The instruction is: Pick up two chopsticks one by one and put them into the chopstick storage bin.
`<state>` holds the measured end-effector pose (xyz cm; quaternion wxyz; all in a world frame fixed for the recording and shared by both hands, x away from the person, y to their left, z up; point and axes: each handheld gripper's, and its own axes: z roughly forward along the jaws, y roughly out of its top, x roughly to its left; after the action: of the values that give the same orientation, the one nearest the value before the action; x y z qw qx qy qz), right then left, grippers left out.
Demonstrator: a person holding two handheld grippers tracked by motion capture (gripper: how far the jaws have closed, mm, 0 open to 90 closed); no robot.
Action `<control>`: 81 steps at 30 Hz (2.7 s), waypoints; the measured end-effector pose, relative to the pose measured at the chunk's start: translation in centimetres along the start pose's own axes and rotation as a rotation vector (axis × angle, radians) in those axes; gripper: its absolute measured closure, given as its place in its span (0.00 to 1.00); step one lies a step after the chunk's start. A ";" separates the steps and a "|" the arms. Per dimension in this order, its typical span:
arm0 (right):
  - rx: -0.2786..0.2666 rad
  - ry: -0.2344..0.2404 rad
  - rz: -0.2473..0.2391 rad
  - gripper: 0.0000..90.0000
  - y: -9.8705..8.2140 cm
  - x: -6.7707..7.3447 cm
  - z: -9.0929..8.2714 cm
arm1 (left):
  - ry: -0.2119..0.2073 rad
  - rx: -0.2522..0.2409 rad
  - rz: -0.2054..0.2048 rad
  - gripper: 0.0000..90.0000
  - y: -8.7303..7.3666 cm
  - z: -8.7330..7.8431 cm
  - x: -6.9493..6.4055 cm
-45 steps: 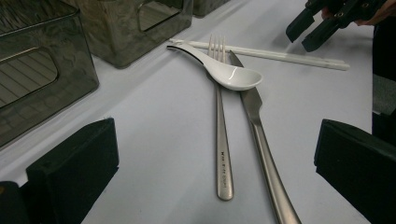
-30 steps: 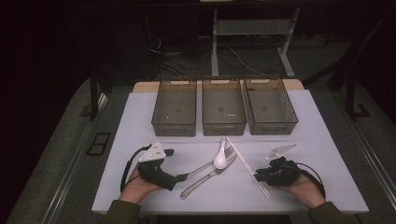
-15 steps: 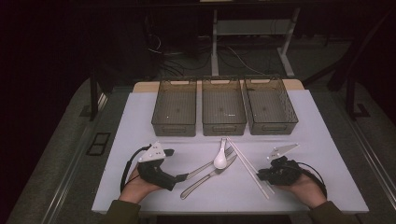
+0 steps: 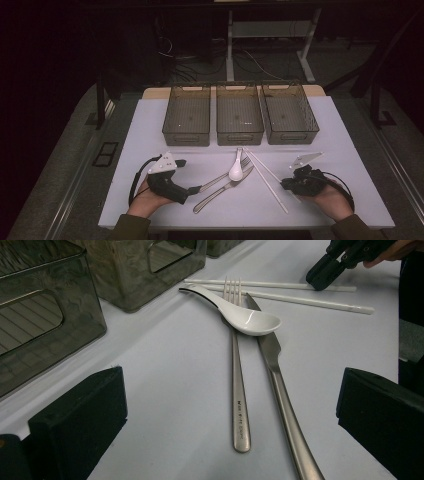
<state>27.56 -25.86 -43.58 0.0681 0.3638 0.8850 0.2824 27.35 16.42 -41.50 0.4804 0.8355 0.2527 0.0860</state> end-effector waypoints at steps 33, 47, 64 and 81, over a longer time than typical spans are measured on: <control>-0.027 -0.072 0.098 0.93 1.8 0.4 1.6 | 0.001 0.006 -0.006 0.00 -0.1 0.2 0.0; -0.033 -0.080 0.110 0.94 1.4 -0.4 1.1 | 0.002 0.006 -0.005 0.00 -0.2 0.2 0.0; -0.042 -0.114 0.067 0.93 0.7 -0.7 0.9 | 0.004 0.008 -0.005 0.00 -0.1 0.1 0.0; -0.122 -0.089 0.102 0.94 0.1 -1.6 -1.6 | -0.001 0.001 -0.005 0.00 -0.2 0.2 0.0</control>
<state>28.30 -27.64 -42.38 0.1149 0.4157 0.8427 0.3223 27.38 16.36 -41.76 0.4805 0.8350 0.2546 0.0842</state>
